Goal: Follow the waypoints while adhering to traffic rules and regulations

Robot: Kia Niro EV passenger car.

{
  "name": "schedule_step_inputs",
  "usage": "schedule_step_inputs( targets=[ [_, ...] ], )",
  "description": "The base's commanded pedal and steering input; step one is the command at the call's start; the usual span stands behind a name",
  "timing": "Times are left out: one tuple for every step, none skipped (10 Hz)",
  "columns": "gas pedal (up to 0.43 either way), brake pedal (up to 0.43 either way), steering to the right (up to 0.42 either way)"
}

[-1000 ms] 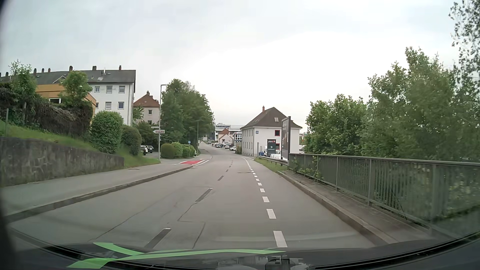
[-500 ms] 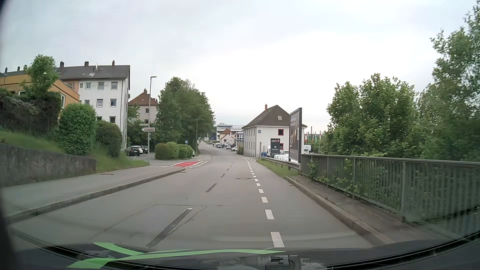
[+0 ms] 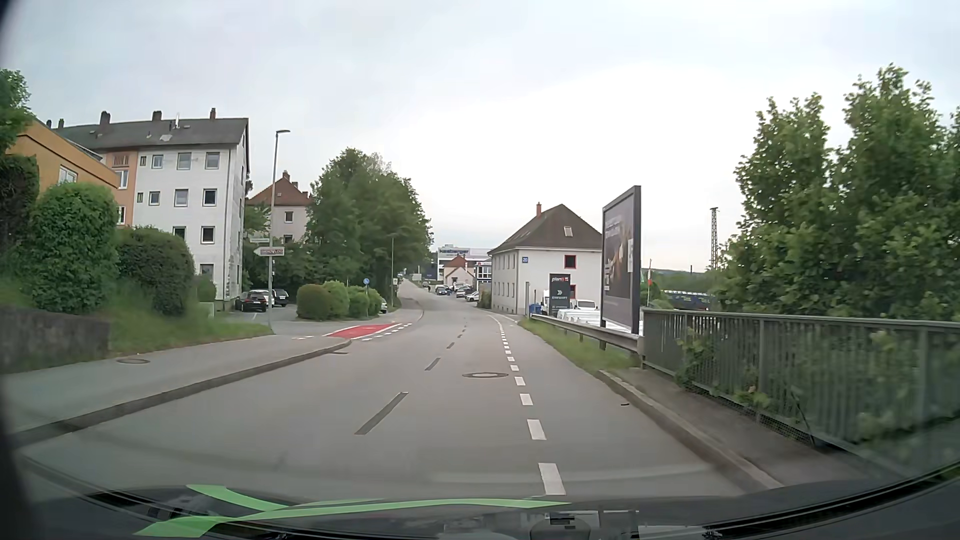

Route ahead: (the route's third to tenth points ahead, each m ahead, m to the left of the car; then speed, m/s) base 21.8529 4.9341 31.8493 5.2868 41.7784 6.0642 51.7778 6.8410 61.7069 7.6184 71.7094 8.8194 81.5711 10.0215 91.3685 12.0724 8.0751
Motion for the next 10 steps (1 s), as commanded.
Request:
schedule_step_inputs(
  targets=[
    [0.020,0.000,-0.012],
    [0.020,0.000,-0.012],
    [0.020,0.000,-0.012],
    [0.020,0.000,-0.012],
    [0.020,0.000,-0.012],
    [0.020,0.000,-0.013],
    [0.020,0.000,-0.012],
    [0.020,0.000,-0.013],
    [0.020,0.000,-0.013],
    [0.020,0.000,-0.013]
  ],
)
